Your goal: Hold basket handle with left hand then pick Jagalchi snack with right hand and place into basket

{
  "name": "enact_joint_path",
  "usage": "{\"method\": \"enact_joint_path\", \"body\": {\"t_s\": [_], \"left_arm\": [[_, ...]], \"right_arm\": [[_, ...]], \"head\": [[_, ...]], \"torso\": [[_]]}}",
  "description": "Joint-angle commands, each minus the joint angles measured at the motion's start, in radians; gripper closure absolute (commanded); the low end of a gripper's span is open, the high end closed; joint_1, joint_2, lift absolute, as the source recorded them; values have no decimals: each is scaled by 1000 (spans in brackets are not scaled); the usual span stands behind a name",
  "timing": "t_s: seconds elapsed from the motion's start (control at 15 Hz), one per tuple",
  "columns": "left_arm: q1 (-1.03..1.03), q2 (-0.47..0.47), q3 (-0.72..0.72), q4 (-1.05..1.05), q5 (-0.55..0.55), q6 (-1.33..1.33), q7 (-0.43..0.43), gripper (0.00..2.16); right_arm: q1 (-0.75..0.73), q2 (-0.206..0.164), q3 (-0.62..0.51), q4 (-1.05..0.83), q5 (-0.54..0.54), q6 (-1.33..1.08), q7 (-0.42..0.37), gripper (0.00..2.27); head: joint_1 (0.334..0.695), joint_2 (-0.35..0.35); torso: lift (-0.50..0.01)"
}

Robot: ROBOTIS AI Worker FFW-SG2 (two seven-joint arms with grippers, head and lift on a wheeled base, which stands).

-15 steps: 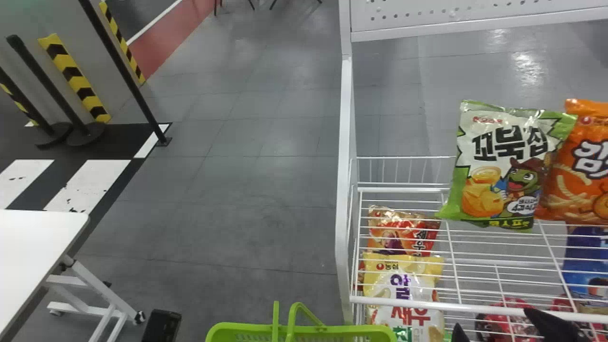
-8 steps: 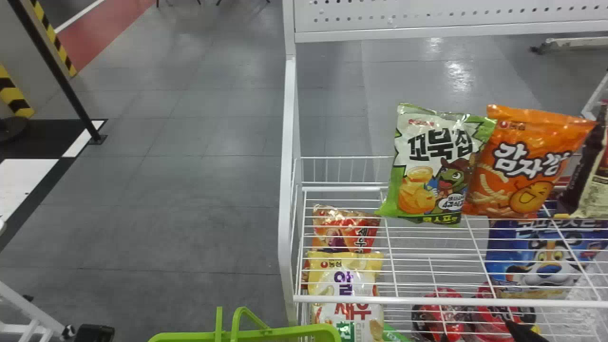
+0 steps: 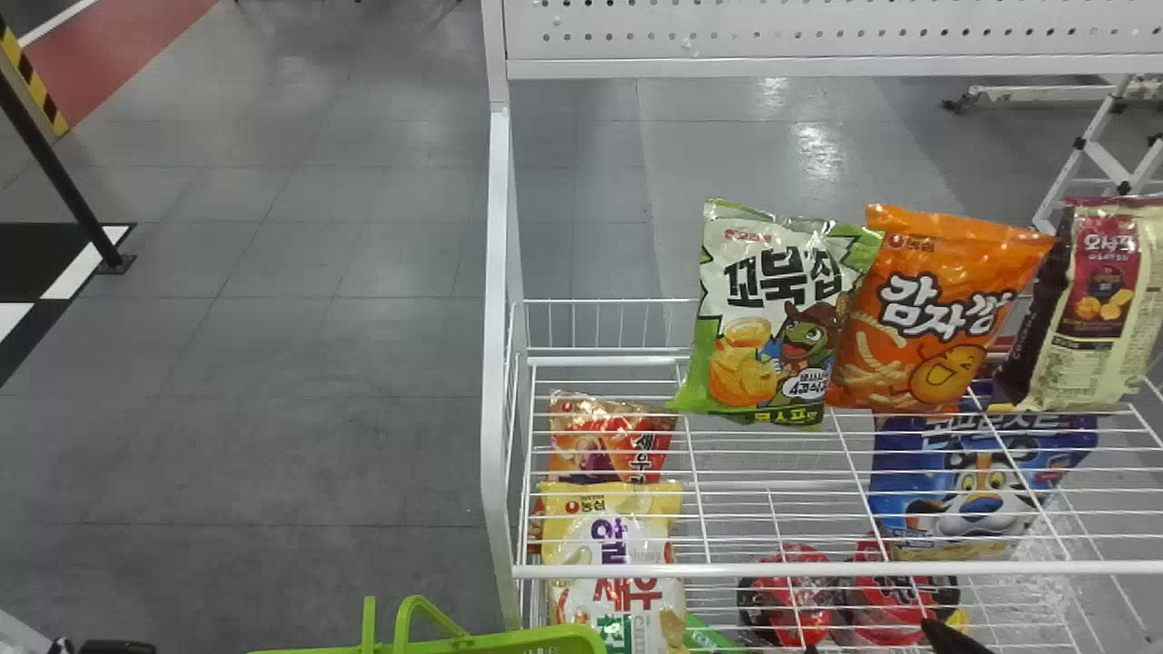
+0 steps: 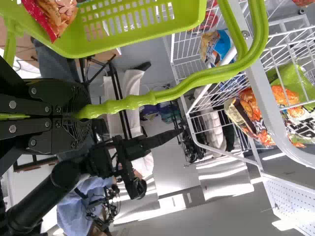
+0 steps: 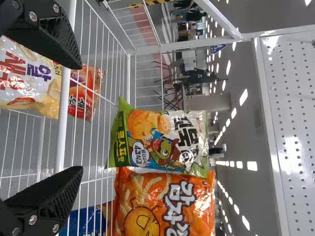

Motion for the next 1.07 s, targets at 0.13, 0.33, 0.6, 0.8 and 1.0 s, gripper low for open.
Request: {"method": "enact_joint_path", "body": {"t_s": [0.13, 0.33, 0.6, 0.8, 1.0], "left_arm": [[0, 0, -3, 1, -3, 0, -10, 2145], [0, 0, -4, 1, -5, 0, -10, 2145], [0, 0, -6, -1, -5, 0, -10, 2145], [0, 1, -7, -1, -5, 0, -10, 2145], [0, 1, -7, -1, -5, 3, -10, 2145]], "right_arm": [[-2, 1, 0, 2, 0, 1, 0, 76], [-3, 1, 0, 3, 0, 1, 0, 76], [-3, 1, 0, 5, 0, 1, 0, 76], [-3, 1, 0, 5, 0, 1, 0, 76], [-3, 1, 0, 5, -1, 1, 0, 76]], "head": [[695, 13], [695, 11], [695, 10], [695, 8], [695, 8]], "torso": [[-9], [-9], [-9], [-9], [-9]]}}
